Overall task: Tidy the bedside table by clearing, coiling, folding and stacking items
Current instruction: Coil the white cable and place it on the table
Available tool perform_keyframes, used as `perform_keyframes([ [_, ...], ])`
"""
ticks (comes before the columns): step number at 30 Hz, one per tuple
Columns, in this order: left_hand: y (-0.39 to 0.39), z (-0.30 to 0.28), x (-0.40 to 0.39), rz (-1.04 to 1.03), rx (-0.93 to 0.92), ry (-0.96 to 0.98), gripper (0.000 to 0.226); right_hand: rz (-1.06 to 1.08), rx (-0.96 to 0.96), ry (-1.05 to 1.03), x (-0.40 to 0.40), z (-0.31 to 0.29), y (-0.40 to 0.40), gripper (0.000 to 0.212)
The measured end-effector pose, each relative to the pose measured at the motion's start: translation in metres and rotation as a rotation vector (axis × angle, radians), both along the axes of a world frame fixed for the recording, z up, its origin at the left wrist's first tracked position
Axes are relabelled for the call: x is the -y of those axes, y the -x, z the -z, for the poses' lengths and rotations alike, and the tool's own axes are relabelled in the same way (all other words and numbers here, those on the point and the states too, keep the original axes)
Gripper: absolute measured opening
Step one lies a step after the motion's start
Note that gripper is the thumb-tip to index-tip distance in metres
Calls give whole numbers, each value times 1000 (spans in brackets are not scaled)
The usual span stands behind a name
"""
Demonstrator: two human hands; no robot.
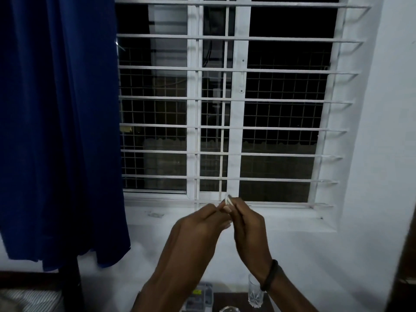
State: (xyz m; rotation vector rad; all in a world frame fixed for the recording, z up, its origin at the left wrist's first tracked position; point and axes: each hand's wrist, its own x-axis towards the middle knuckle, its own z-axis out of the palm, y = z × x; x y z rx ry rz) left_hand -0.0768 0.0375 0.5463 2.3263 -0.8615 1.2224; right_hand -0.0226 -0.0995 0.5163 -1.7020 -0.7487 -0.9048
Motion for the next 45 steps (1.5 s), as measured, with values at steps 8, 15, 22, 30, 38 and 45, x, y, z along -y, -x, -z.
perform_keyframes([
  [8, -22, -35, -27, 224, -267, 381, 11, -314, -415, -121, -9, -7, 21, 40],
  [15, -37, -6, -22, 414, -655, 866, 17, -663, -563, -306, -14, -15, 28, 36],
  [22, -35, 27, 1, 379, -729, 838, 24, -552, -478, -466, -16, -20, 19, 33],
  [30, -18, 49, 19, 65, -569, 453, 38, -301, -253, -423, -9, -20, 8, 28],
  [38, -4, 8, 4, -133, -144, 35, 36, -48, -123, -97, 2, -4, -10, 24],
  [45, -16, -28, -20, -13, 47, 107, 27, -164, -282, -34, -6, 2, 2, 31],
])
